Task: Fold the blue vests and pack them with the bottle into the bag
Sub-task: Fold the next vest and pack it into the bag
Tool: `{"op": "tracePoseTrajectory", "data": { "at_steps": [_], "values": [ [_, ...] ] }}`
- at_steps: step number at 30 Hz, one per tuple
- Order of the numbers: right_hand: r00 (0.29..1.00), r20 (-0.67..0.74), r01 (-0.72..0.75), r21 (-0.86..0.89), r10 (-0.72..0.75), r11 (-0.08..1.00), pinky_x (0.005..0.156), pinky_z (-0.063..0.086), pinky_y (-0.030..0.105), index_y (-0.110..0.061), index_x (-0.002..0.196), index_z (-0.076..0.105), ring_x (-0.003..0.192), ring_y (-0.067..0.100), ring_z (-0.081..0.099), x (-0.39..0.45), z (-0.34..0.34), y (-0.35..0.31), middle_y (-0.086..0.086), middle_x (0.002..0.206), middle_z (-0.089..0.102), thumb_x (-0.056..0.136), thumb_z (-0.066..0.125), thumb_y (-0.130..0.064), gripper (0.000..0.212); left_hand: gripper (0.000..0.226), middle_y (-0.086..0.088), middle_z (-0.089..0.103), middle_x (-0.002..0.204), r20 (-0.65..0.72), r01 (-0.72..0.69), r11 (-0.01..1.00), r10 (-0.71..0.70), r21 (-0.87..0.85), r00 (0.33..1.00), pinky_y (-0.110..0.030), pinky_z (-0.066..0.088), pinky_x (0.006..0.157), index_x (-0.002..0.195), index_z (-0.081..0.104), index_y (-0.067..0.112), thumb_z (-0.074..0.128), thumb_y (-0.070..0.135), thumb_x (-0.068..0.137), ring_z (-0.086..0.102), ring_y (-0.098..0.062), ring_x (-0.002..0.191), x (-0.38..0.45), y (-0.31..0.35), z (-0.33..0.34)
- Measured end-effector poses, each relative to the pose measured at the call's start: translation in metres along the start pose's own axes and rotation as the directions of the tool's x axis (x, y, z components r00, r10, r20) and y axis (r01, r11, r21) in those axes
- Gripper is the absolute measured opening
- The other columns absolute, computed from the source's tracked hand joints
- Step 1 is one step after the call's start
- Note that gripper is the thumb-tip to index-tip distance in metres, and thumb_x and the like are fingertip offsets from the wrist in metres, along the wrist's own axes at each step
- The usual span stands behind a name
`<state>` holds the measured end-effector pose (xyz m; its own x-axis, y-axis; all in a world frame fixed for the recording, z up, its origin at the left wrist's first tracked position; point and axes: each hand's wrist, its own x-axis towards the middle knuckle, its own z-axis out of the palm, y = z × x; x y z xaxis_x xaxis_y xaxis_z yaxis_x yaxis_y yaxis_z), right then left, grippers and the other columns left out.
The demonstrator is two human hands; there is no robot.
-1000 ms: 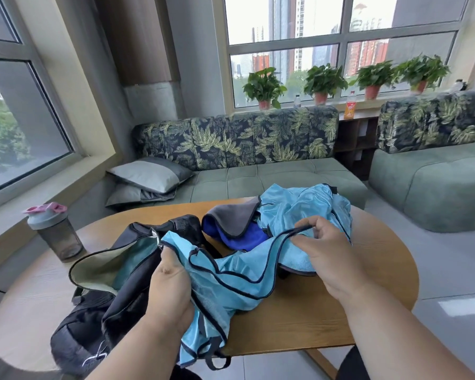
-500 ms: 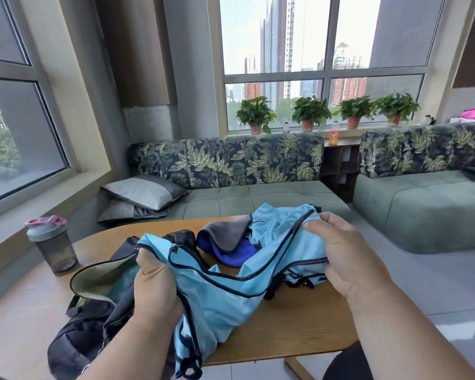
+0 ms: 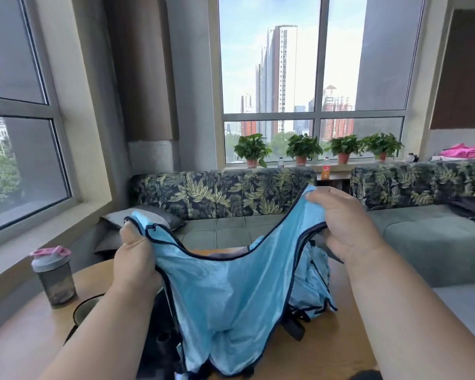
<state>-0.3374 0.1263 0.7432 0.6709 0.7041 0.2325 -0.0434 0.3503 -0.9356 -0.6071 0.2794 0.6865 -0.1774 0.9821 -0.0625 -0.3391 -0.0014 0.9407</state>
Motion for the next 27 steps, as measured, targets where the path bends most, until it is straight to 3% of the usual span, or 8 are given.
{"op": "tracePoseTrajectory", "data": {
  "at_steps": [5,8,13,15,18,21,24,27],
  "values": [
    [1.0,0.002,-0.005,0.025,0.005,1.0,0.069,0.046,0.034,-0.016,0.084,0.069,0.064,0.023,0.061,-0.003,0.007,-0.015,0.004,0.067,0.066,0.094,0.068,-0.006,0.014,0.064,-0.014,0.07,0.097,0.029,0.006,0.997,-0.004,-0.083,1.0,-0.038,0.053,0.069,0.099,0.061,0.011,0.037,0.07,0.095,0.064,-0.025,0.077,-0.001,0.014,0.007],
    [1.0,-0.006,0.017,0.056,-0.017,0.998,0.059,0.048,0.025,-0.018,0.084,0.065,0.059,0.017,0.062,-0.002,0.011,-0.03,0.001,0.07,0.066,0.097,0.066,-0.005,0.018,0.038,-0.006,0.06,0.089,0.084,0.009,0.986,0.005,-0.166,0.996,-0.036,0.047,0.064,0.095,0.057,0.014,0.048,0.051,0.102,0.058,-0.022,0.07,-0.006,0.031,0.01],
    [0.987,0.072,0.137,0.122,-0.146,0.983,0.064,0.049,0.034,-0.024,0.088,0.063,0.071,0.021,0.062,-0.003,0.024,-0.055,0.005,0.085,0.065,0.099,0.06,-0.003,0.024,0.022,-0.009,0.053,0.084,0.166,-0.021,0.976,0.058,-0.216,0.984,-0.044,0.048,0.071,0.087,0.054,0.018,0.067,0.036,0.085,0.056,-0.027,0.075,-0.019,0.059,0.022],
    [0.98,0.125,0.145,0.06,-0.152,0.988,0.065,0.049,0.034,-0.023,0.084,0.067,0.073,0.021,0.062,-0.011,0.034,-0.052,0.002,0.085,0.067,0.1,0.057,-0.002,0.028,0.033,-0.008,0.052,0.086,0.226,-0.012,0.979,0.058,-0.202,0.972,-0.051,0.045,0.072,0.09,0.054,0.018,0.068,0.04,0.068,0.053,-0.03,0.079,-0.02,0.059,0.026],
    [0.978,0.188,0.123,-0.172,-0.09,0.977,0.082,0.048,0.037,-0.026,0.079,0.079,0.092,0.021,0.063,-0.027,0.046,-0.026,-0.004,0.098,0.073,0.098,0.054,-0.005,0.038,0.018,-0.011,0.056,0.078,0.273,-0.066,0.99,0.097,-0.121,0.957,-0.041,0.047,0.063,0.095,0.057,0.016,0.062,0.031,0.087,0.057,-0.025,0.067,-0.038,0.051,0.03],
    [0.979,0.201,0.038,-0.306,0.026,0.951,0.085,0.043,0.029,-0.026,0.082,0.082,0.107,0.004,0.058,-0.045,0.053,0.008,-0.011,0.11,0.072,0.099,0.051,-0.009,0.039,0.011,-0.011,0.056,0.075,0.336,-0.079,0.995,0.095,-0.06,0.937,-0.035,0.044,0.053,0.092,0.056,0.015,0.057,0.025,0.097,0.055,-0.026,0.064,-0.05,0.033,0.029],
    [0.968,0.23,-0.01,-0.356,0.097,0.935,0.081,0.041,0.023,-0.026,0.088,0.082,0.107,-0.001,0.059,-0.062,0.057,0.042,-0.016,0.107,0.073,0.099,0.055,-0.014,0.032,0.017,-0.012,0.057,0.08,0.362,-0.111,0.994,0.105,-0.004,0.926,-0.042,0.044,0.059,0.091,0.057,0.013,0.062,0.029,0.096,0.054,-0.028,0.069,-0.059,0.016,0.025],
    [0.963,0.25,-0.013,-0.339,0.103,0.941,0.079,0.046,0.024,-0.025,0.09,0.08,0.096,0.01,0.069,-0.072,0.06,0.061,-0.011,0.097,0.078,0.095,0.066,-0.02,0.016,0.021,-0.014,0.061,0.079,0.393,-0.109,0.993,0.086,0.035,0.916,-0.045,0.044,0.064,0.091,0.059,0.009,0.066,0.029,0.096,0.057,-0.029,0.07,-0.066,0.004,0.021]
  ]
}}
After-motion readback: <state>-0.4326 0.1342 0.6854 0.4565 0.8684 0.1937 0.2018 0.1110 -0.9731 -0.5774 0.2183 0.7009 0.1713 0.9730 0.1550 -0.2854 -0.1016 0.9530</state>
